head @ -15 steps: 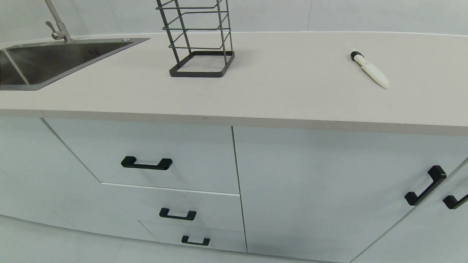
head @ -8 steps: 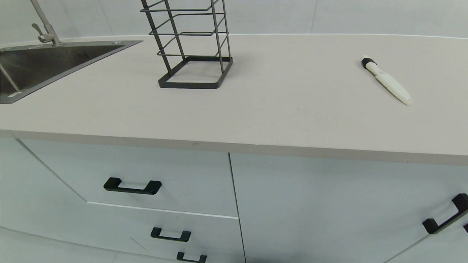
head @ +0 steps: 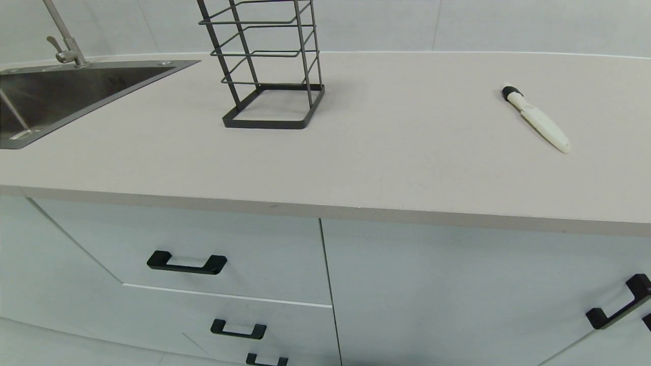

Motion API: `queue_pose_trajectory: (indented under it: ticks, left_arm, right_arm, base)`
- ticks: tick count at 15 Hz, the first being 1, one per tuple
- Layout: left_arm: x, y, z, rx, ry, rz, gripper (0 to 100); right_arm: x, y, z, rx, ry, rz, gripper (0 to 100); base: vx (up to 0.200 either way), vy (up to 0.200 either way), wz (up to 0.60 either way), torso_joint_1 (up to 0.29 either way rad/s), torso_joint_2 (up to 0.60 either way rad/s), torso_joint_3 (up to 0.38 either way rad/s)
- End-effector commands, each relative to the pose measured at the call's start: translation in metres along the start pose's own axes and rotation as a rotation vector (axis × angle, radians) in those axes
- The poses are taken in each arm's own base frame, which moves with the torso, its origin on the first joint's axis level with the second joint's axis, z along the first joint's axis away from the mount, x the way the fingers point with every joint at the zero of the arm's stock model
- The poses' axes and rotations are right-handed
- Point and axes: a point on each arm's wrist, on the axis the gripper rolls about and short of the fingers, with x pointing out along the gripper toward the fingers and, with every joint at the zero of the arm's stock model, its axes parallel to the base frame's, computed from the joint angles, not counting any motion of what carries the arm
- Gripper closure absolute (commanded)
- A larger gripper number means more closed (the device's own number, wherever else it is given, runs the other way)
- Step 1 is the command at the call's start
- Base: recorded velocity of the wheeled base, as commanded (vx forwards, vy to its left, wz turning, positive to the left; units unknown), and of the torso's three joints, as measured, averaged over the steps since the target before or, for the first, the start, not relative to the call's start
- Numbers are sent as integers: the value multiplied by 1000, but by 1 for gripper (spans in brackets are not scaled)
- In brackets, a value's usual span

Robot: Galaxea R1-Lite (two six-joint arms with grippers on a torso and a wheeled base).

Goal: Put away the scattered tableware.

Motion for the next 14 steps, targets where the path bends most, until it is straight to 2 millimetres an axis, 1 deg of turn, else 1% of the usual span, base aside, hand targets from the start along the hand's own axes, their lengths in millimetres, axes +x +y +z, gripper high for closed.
queue_pose_trajectory:
  ticks: [1, 3, 5, 8, 12, 14]
  left_arm:
    - [0, 0, 0, 0, 1, 1, 0]
    - [0, 0, 0, 0, 1, 0, 0]
    - [0, 0, 0, 0, 1, 0, 0]
    - [0, 0, 0, 0, 1, 1, 0]
    - [0, 0, 0, 0, 1, 1, 0]
    - [0, 0, 0, 0, 1, 1, 0]
  right_arm:
    - [0, 0, 0, 0, 1, 0, 0]
    - [0, 0, 0, -2, 1, 0, 0]
    - [0, 0, 0, -2, 1, 0, 0]
    - [0, 0, 0, -2, 1, 0, 0]
    - [0, 0, 0, -2, 1, 0, 0]
    - [0, 0, 0, -3, 1, 0, 0]
  base:
    - [0, 0, 0, 173, -129, -27]
    - [0, 0, 0, 224, -29, -115]
    - [0, 0, 0, 251, -261, -239]
    - [0, 0, 0, 201, -657, -211]
    - [0, 0, 0, 227, -487, -203]
    - [0, 0, 0, 78, -471, -220]
